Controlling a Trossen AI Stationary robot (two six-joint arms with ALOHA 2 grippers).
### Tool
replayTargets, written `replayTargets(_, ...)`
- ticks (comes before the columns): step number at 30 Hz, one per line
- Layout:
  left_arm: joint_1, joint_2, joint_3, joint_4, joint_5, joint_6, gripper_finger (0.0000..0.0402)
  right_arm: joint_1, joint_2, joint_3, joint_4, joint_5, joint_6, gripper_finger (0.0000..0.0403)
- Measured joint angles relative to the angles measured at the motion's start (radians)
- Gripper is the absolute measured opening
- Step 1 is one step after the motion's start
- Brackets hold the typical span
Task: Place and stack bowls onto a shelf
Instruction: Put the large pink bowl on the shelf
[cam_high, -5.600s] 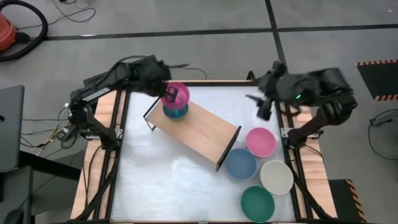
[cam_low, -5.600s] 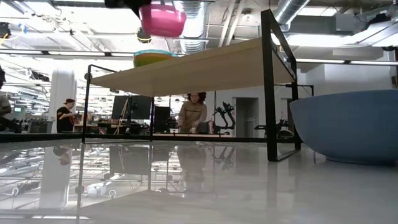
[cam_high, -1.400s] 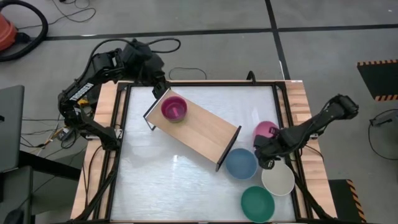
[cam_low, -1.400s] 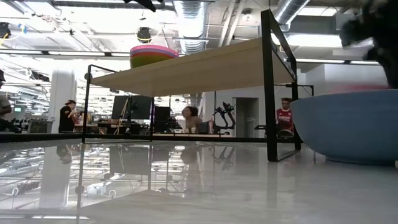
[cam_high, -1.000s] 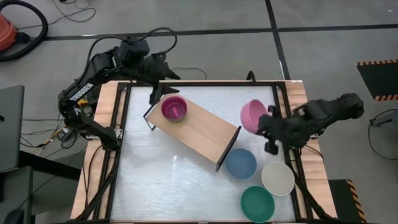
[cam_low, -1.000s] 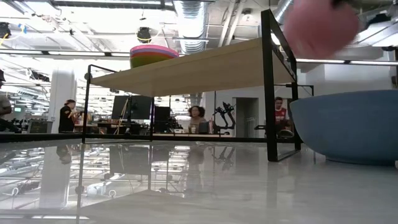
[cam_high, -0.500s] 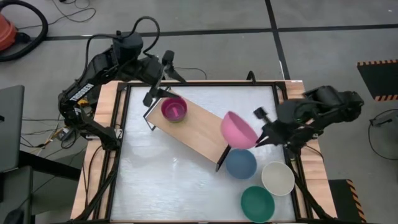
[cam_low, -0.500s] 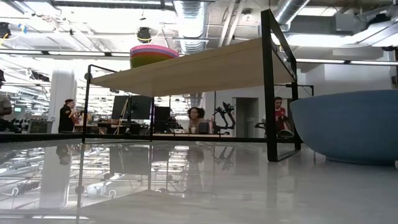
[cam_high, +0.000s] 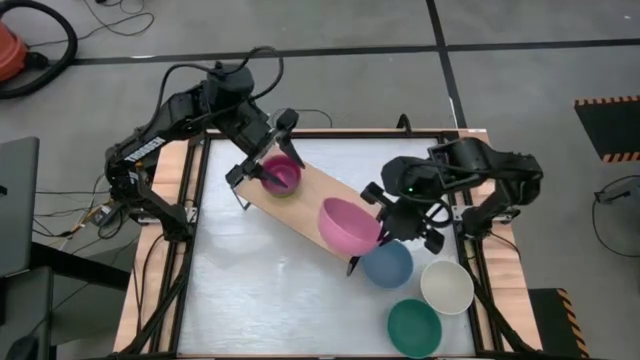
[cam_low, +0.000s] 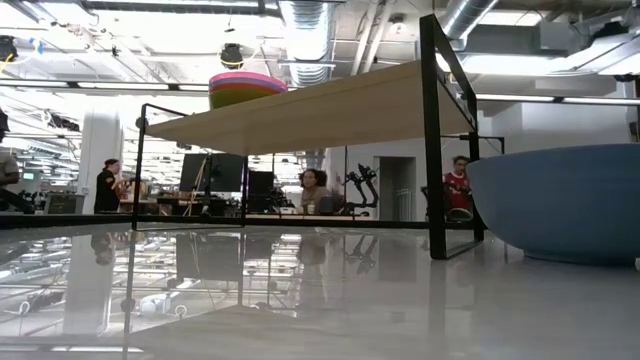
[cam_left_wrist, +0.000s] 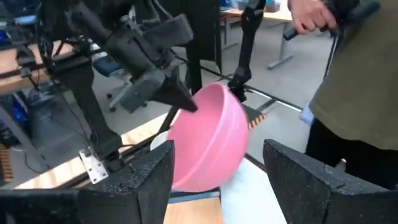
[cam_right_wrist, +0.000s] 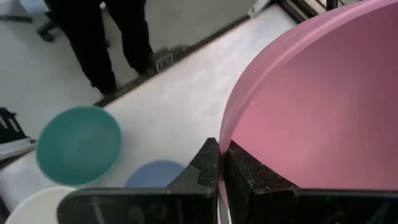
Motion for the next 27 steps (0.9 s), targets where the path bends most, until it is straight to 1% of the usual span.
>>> replayTargets(5,-0.018,0.013,0.0,-0.068,-0.001,0.072,0.0231,-0.004,0.075,0.116,-0.024,-0.072,-0.04,0.0029)
replayTargets(9,-0.025,0.028,0.0,-0.1,-0.01,0.093,0.0231,-0.008,0.136,0.189,-0.026,-0.099,-0.061,0.0029)
replayTargets(11,-0.037,0.04,0.0,-0.104,0.004,0.097,0.0231,-0.009,0.146,0.185,-0.009,-0.1,-0.061,0.0029)
replayTargets(16,-0.057,0.052,-0.001,-0.179,0.015,0.131,0.0231,-0.015,0.158,0.183,0.021,-0.099,-0.079,0.0029)
replayTargets(20,-0.088,0.053,-0.001,-0.254,0.015,0.208,0.0231,-0.015,0.158,0.183,0.036,-0.093,-0.079,0.0029)
replayTargets(24,-0.123,0.053,-0.001,-0.246,-0.02,0.227,0.0231,-0.017,0.158,0.183,0.075,-0.078,-0.079,0.0029)
replayTargets(27,-0.143,0.053,-0.001,-0.247,-0.078,0.233,0.0231,-0.021,0.158,0.184,0.082,-0.077,-0.079,0.0029)
